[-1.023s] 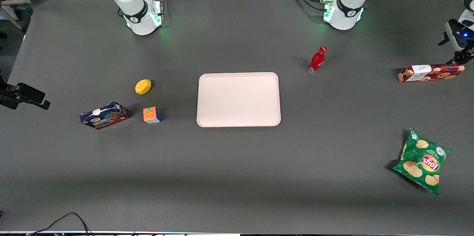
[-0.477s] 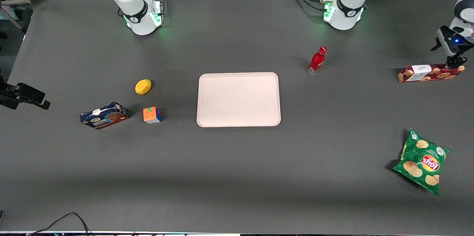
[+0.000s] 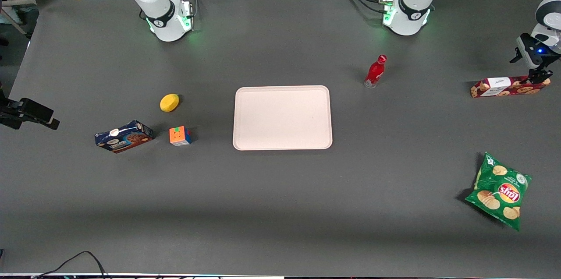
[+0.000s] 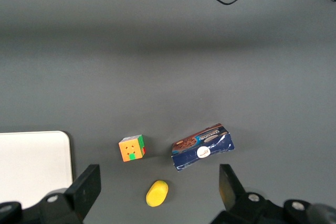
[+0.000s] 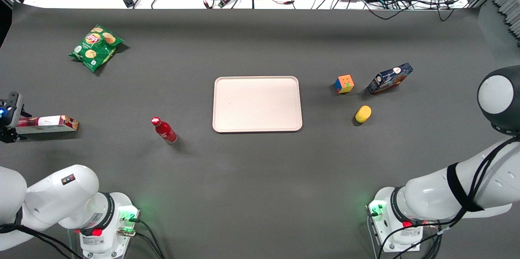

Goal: Place red cookie box on tray
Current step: 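Close the left gripper on the cookie box end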

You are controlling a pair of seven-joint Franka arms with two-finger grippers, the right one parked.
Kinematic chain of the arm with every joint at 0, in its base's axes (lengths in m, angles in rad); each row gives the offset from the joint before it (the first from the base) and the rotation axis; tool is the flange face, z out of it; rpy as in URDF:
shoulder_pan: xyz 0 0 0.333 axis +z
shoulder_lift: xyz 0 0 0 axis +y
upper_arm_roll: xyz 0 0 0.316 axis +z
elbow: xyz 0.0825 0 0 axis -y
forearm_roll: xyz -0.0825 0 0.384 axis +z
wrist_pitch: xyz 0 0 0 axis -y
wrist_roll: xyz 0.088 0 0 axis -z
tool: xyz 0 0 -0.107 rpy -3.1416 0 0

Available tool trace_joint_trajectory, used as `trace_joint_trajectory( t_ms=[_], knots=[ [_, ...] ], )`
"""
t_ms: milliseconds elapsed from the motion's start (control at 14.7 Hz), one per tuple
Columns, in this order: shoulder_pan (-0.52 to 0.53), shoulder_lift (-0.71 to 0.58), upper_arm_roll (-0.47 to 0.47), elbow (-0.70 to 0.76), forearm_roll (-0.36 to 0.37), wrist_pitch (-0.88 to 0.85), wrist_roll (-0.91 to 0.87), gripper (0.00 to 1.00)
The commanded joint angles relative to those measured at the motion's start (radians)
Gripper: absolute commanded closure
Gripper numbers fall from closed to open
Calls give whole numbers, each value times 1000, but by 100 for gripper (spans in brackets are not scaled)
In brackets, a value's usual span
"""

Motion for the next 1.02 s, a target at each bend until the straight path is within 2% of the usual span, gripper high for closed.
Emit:
trace_joint_trajectory(
  t_ms=[0,818,955],
  knots=[
    [-24,-15,-2,13,-61,-11,25,0],
    [-23,73,-3,27,-75,43,46,0],
    [-15,108,-3,27,-94,72,46,0]
  ],
)
